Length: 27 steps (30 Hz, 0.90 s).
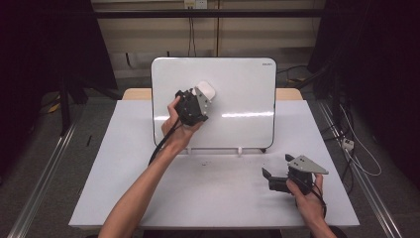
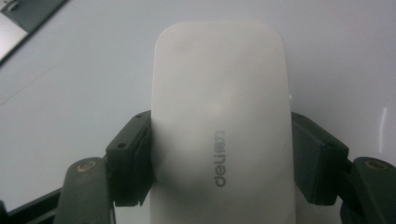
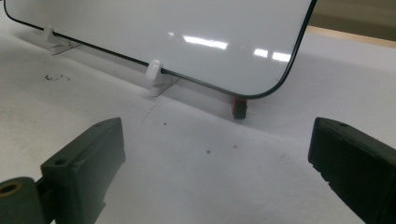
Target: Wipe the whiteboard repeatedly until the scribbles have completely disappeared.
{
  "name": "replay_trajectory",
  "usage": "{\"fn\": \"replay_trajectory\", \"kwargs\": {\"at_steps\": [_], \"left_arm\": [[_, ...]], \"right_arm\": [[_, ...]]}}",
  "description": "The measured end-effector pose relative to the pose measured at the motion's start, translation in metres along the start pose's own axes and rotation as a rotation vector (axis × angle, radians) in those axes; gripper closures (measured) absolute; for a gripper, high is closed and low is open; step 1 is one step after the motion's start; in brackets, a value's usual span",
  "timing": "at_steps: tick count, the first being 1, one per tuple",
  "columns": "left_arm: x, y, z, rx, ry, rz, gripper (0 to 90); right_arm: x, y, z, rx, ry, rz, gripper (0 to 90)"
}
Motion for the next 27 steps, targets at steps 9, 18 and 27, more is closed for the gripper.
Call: {"fn": "replay_trajectory", "kwargs": {"at_steps": [9,18,27], "left_arm": [[-0.020,-0.005,0.002,0.017,-0.038,0.152,31.1],[-0.011,-0.013,0.006,-0.004,-0.131,0.196,31.1],[0.001,-0.032,0.004,-0.041,-0.146,0.195,31.1]], "right_arm": [[0.000,0.003,-0.001,0.004,0.004,0.003,4.0],[0.000,0.002,0.000,0.005,-0.001,0.004,4.0],[-0.001,-0.001,0.001,-0.001,0.000,0.008,4.0]]}}
Point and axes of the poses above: each handheld gripper's, and its own axes: y roughly forward along the jaws, z roughly out of its underside, x roughly to its left, the point moved 7 cm from there along y, roughly forward along the jaws, and after that the axes turned 13 degrees about -y, right-handed, at the moved point
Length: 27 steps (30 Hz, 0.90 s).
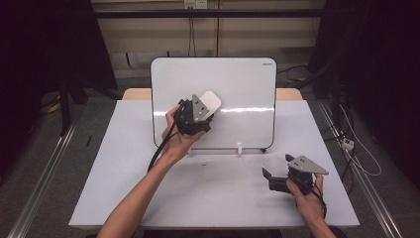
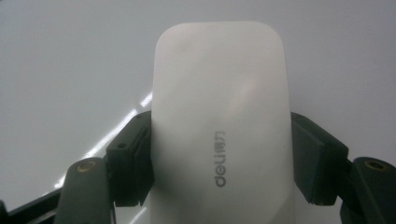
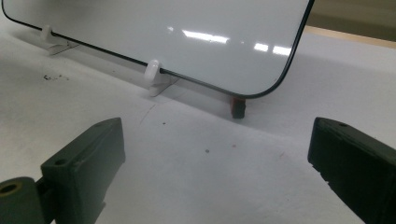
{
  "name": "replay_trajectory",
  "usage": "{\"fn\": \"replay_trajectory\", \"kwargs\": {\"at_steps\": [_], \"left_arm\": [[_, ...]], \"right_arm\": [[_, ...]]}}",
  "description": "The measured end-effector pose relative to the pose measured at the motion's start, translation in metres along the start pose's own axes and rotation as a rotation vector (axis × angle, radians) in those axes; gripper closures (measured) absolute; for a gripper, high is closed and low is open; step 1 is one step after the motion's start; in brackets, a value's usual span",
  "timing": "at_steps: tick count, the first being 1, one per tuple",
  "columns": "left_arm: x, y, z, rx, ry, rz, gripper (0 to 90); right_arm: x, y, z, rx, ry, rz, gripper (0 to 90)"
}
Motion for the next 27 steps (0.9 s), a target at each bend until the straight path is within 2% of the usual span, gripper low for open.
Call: {"fn": "replay_trajectory", "kwargs": {"at_steps": [11,18,22,27], "left_arm": [[0.009,-0.021,0.001,-0.020,-0.017,-0.009,31.1],[0.017,-0.032,0.003,-0.024,-0.066,0.002,31.1],[0.023,-0.037,0.007,-0.024,-0.107,-0.004,31.1],[0.026,-0.042,0.010,-0.026,-0.100,-0.017,31.1]], "right_arm": [[-0.001,0.000,0.001,0.005,0.004,-0.001,4.1],[0.002,0.007,-0.001,0.011,-0.004,-0.007,4.1],[0.002,0.007,-0.002,0.011,-0.007,-0.008,4.0],[0.001,0.007,-0.002,0.006,-0.004,-0.006,4.0]]}}
Point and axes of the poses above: each handheld gripper's, and its own axes: y roughly forward along the jaws, z roughly out of its underside, x roughly to its left, the point moved 7 cm from there along y, roughly forward along the jaws, and after that the axes turned 13 degrees about -y, right-handed, at the moved point
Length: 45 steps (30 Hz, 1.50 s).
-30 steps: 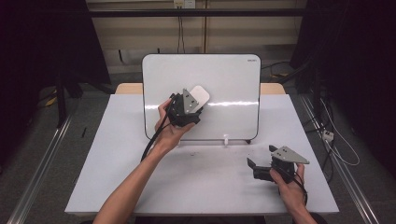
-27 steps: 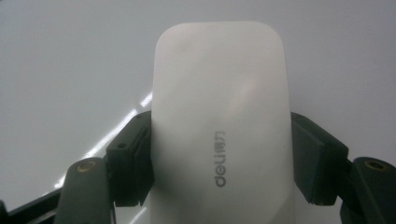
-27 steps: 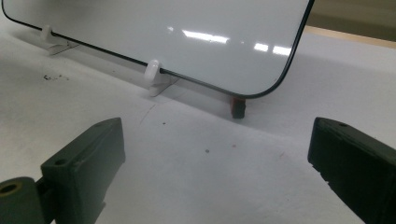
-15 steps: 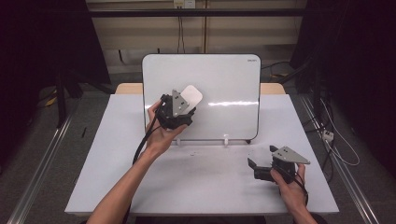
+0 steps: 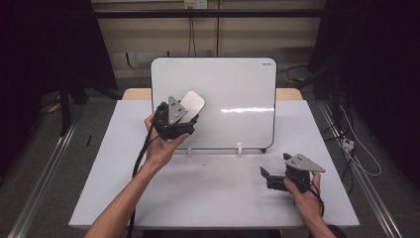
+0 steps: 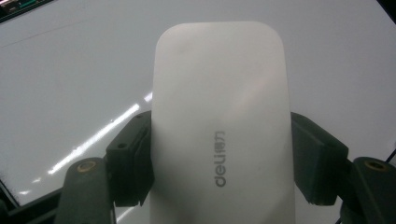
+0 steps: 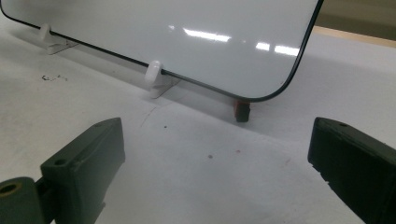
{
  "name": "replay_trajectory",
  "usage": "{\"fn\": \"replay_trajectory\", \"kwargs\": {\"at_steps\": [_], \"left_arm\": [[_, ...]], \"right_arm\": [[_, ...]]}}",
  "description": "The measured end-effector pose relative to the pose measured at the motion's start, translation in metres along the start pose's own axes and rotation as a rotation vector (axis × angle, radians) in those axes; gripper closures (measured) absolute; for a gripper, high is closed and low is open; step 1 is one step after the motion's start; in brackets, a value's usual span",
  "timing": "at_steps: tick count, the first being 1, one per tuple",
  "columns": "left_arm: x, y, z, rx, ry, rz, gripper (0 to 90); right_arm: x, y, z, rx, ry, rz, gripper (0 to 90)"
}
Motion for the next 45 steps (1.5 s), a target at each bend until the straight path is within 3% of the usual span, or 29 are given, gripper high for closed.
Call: {"fn": "replay_trajectory", "kwargs": {"at_steps": [12,19,28,37,40,45], "left_arm": [[0.009,-0.015,0.001,-0.011,0.004,-0.041,31.0],[0.018,-0.025,0.005,-0.015,-0.022,-0.055,31.1],[0.027,-0.033,0.014,0.011,-0.027,-0.075,31.0],[0.030,-0.039,0.025,0.034,-0.011,-0.088,31.0],[0.030,-0.043,0.029,0.033,-0.027,-0.096,31.0],[0.029,-0.042,0.040,0.067,-0.011,-0.095,31.0]], "right_arm": [[-0.003,-0.005,0.003,-0.009,0.004,-0.003,3.9],[-0.001,-0.004,0.002,-0.010,0.001,-0.007,4.0],[-0.002,-0.005,0.003,-0.010,0.009,-0.005,3.9],[-0.002,-0.004,0.002,-0.009,0.005,-0.001,3.9],[-0.002,-0.004,0.002,-0.009,0.003,-0.002,3.9],[0.002,-0.003,-0.001,-0.008,-0.005,-0.009,4.2]]}}
Point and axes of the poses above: each handheld gripper's, and its own axes: y roughly forward along the jaws, z roughly out of its underside, x roughly to its left, the point moved 7 cm from there along y, roughly forward along the jaws, and after that the axes turned 13 degrees about -y, right-handed, at the moved point
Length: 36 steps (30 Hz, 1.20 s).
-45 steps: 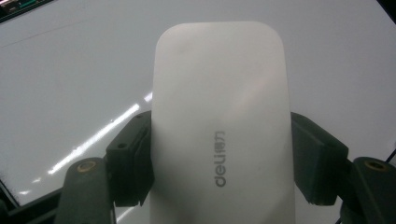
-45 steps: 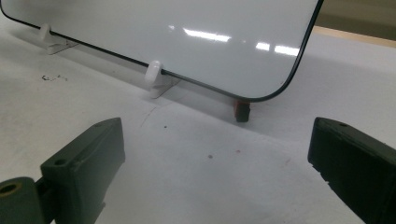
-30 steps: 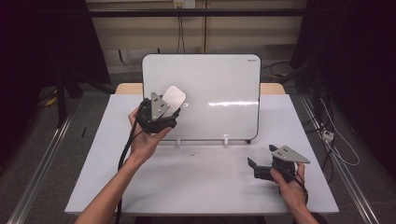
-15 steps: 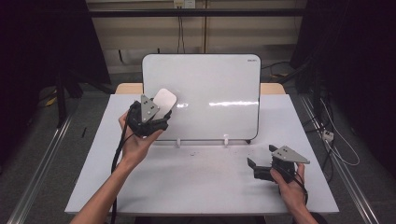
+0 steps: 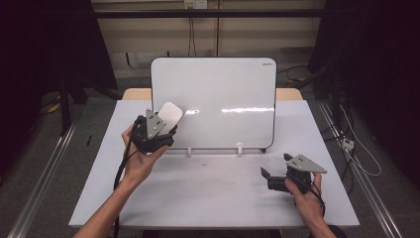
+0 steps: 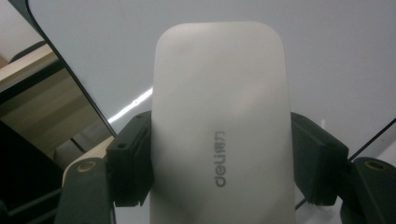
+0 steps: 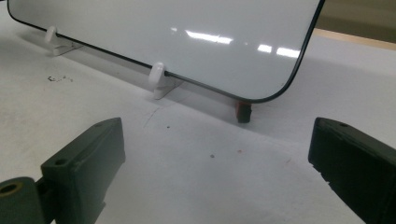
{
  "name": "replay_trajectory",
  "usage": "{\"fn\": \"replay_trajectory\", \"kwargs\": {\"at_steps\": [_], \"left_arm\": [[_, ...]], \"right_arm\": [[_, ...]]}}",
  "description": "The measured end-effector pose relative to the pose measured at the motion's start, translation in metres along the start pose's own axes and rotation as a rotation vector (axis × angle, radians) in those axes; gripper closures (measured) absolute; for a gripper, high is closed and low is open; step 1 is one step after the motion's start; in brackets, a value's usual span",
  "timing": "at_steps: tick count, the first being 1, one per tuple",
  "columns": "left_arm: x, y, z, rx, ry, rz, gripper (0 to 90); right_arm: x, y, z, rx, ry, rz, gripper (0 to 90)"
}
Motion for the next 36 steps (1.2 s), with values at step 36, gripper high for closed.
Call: {"fn": "replay_trajectory", "kwargs": {"at_steps": [36], "left_arm": [[-0.010,0.050,0.043,0.067,0.191,-0.093,31.0]], "right_arm": [[0.000,-0.001,0.001,-0.003,-0.001,-0.006,4.0]]}}
Point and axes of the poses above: each handheld gripper's, and its own axes: y roughly forward along the jaws, z roughly out of its underside, x roughly to its left, the point moved 7 cm from there along y, roughly forward along the jaws, and after that the axes turned 13 degrees about -y, right-handed, at the moved point
